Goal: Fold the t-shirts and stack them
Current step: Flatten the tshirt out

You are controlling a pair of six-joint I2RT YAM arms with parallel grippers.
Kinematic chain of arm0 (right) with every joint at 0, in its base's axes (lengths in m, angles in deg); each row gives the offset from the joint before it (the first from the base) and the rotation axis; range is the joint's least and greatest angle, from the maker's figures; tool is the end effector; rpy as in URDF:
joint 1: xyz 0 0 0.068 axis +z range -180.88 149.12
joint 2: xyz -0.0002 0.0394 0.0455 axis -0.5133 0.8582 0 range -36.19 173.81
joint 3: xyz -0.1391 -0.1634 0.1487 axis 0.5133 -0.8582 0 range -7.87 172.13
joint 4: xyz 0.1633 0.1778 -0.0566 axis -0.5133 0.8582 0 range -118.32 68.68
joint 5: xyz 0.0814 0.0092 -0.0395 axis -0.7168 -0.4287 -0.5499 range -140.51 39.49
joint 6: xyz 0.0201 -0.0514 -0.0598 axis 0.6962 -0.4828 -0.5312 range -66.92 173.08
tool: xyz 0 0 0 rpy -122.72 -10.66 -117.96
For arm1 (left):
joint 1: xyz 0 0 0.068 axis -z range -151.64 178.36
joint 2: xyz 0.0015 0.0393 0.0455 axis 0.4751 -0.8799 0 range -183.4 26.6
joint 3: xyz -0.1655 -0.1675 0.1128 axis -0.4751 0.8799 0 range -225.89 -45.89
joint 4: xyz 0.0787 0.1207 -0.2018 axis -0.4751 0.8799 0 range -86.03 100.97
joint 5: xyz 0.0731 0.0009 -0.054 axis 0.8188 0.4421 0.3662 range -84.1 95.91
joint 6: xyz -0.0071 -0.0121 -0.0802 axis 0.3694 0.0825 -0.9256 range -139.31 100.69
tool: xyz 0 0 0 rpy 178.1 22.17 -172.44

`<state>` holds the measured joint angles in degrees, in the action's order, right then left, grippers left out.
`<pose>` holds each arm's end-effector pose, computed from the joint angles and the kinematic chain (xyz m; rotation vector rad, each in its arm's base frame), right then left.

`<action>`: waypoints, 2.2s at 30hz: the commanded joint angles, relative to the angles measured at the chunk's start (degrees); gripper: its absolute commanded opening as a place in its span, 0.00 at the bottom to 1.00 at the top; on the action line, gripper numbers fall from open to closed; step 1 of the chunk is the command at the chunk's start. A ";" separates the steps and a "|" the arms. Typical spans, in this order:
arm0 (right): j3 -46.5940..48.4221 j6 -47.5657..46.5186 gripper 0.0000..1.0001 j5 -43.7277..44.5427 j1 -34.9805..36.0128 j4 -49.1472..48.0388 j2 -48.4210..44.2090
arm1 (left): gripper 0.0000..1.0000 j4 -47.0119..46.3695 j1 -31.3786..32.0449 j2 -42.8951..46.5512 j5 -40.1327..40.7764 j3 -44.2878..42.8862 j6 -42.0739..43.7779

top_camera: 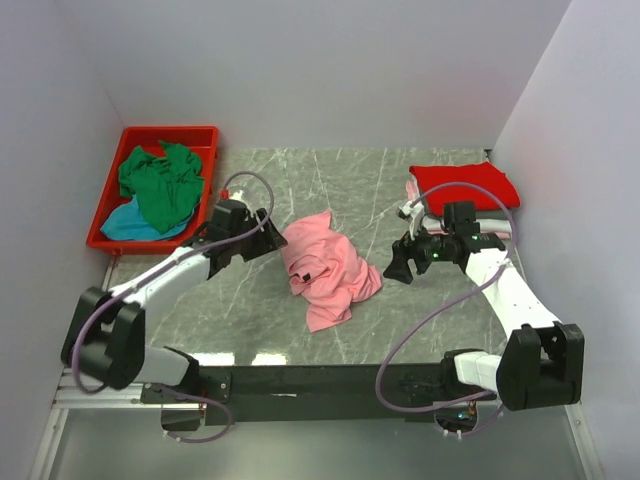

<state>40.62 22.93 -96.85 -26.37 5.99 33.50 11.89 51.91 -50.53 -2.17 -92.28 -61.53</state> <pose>0.2340 0.0697 0.2211 -0.9664 2.0819 0.7928 0.2757 -0.1310 0.2029 -0.3030 2.3350 -0.7536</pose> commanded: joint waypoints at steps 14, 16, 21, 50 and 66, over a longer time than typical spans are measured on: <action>0.82 0.71 0.82 1.52 0.14 -0.82 -3.33 | 0.46 9.47 -0.17 -26.32 10.71 -21.62 -9.30; 0.90 0.62 0.82 1.70 0.14 -0.73 -3.07 | 0.43 9.48 -0.17 -28.42 10.19 -22.34 -6.13; 1.17 0.62 0.82 1.87 0.14 -0.64 -2.63 | 0.41 7.72 -0.26 -30.80 7.30 -23.13 -2.97; 6.51 2.19 0.81 5.48 6.21 0.15 8.17 | 0.00 5.87 0.44 -15.53 9.75 -19.79 7.76; 30.16 4.22 0.80 4.33 9.02 5.50 28.65 | 0.00 17.38 -11.07 10.49 10.28 -15.49 16.46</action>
<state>66.68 26.58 -92.57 -18.96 10.27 60.58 25.92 42.63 -43.42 10.31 -109.61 -49.29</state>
